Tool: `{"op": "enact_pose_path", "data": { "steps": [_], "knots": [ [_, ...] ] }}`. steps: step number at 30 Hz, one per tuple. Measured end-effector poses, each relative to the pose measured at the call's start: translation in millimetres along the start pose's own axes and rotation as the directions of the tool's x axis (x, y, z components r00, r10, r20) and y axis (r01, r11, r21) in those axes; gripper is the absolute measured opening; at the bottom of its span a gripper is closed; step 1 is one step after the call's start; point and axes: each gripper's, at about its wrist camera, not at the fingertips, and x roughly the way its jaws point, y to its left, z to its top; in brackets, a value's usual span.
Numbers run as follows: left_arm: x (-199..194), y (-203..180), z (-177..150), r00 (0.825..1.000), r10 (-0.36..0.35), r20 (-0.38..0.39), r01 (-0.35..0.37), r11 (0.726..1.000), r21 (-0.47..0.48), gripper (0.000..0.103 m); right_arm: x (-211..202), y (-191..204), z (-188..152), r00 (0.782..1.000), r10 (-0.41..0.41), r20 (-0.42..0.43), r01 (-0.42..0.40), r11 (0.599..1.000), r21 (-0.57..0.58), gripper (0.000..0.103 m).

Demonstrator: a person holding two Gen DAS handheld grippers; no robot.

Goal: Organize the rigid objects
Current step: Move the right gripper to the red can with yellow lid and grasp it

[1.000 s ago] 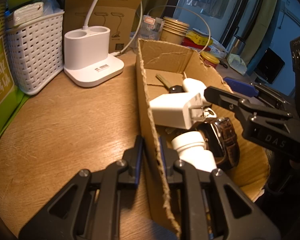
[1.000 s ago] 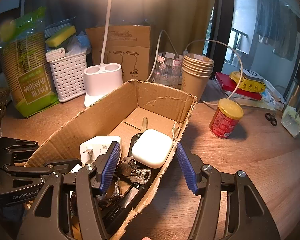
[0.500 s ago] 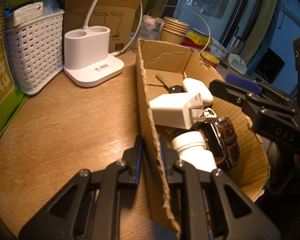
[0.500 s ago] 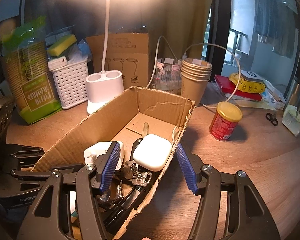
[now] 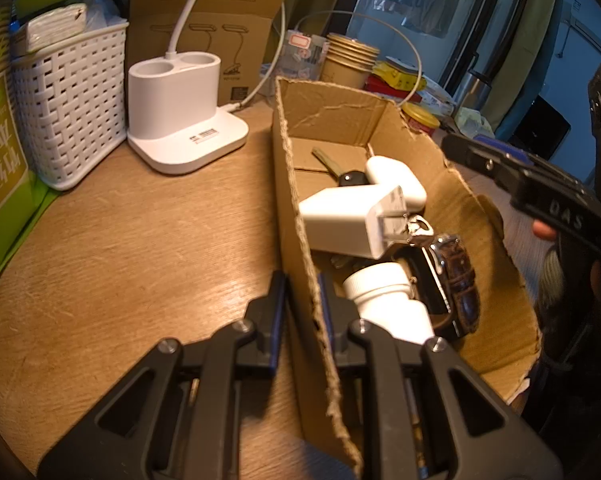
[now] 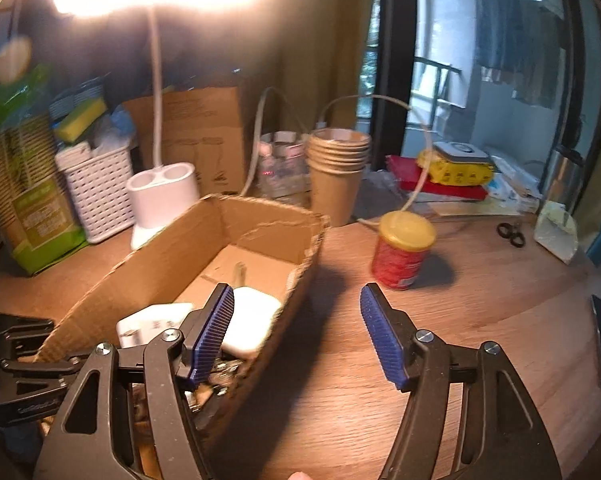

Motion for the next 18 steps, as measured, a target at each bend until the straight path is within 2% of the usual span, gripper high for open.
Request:
{"op": "enact_pose_path", "data": {
  "steps": [3,13,18],
  "knots": [
    [0.0,0.3,-0.2,1.0,0.0,0.0,0.0,1.0,0.0,0.017,2.9,-16.8,0.5,0.999,-0.04,0.013,0.04,0.998,0.043,0.078],
    [0.1,0.4,-0.2,1.0,0.0,0.0,0.0,1.0,0.001,0.017,23.5,-54.5,-1.4,0.985,-0.17,0.042,0.164,0.98,0.108,0.08],
    [0.1,0.5,-0.2,1.0,0.0,0.0,0.0,1.0,0.001,0.017,34.5,-64.0,-0.5,0.982,-0.184,0.051,0.177,0.977,0.122,0.08]
  ]
}}
